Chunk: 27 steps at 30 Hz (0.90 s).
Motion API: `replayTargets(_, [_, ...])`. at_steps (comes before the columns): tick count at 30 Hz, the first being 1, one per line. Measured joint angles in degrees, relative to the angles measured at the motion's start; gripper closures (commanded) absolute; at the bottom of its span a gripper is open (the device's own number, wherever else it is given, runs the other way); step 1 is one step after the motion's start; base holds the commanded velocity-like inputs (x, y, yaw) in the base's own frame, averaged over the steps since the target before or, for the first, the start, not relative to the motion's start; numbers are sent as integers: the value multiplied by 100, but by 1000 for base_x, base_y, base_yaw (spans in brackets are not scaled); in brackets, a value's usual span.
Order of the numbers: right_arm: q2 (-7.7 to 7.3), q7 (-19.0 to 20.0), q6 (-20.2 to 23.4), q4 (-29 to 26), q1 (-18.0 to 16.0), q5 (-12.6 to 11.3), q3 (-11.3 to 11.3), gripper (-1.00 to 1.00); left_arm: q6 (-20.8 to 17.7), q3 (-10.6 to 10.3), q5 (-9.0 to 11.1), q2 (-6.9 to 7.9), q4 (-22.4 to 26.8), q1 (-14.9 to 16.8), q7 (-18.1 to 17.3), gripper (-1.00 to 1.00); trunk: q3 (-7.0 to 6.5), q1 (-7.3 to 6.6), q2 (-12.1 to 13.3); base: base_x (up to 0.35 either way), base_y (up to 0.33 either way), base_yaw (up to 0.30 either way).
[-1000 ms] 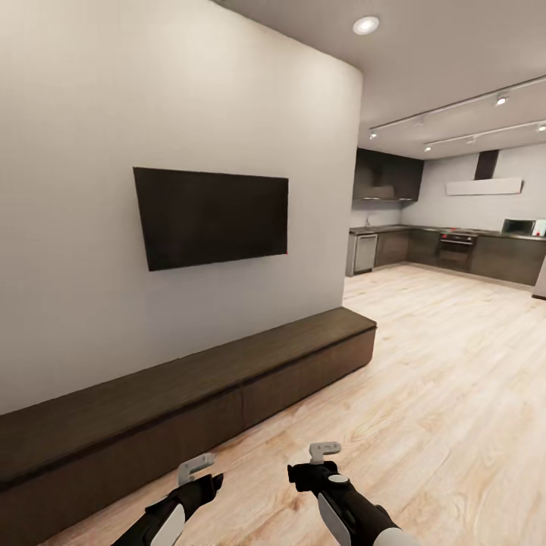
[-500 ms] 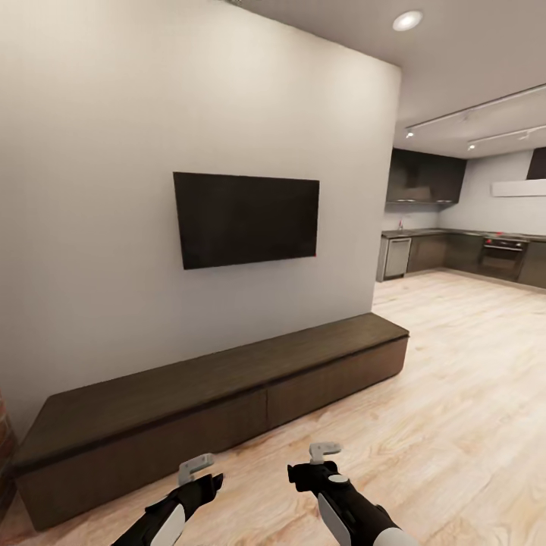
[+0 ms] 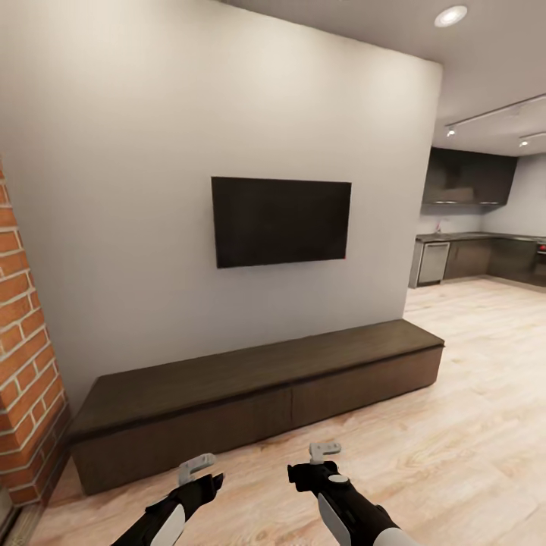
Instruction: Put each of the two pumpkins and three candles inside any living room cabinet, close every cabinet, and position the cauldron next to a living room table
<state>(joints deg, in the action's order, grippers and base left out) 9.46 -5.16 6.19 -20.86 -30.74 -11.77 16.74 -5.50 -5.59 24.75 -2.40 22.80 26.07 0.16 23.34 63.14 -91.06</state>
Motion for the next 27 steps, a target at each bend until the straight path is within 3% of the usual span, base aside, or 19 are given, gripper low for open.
replayTargets(13, [0, -1, 0, 0, -1, 0, 0, -100, 1, -2, 1, 1, 0, 0, 0, -100, -43, 0, 0, -150, -116, 253])
replayTargets(27, [1, -2, 9, 1, -1, 0, 0, -100, 1, -3, -6, 1, 0, 0, 0, -100, -89, -2, 0, -10, -225, 253])
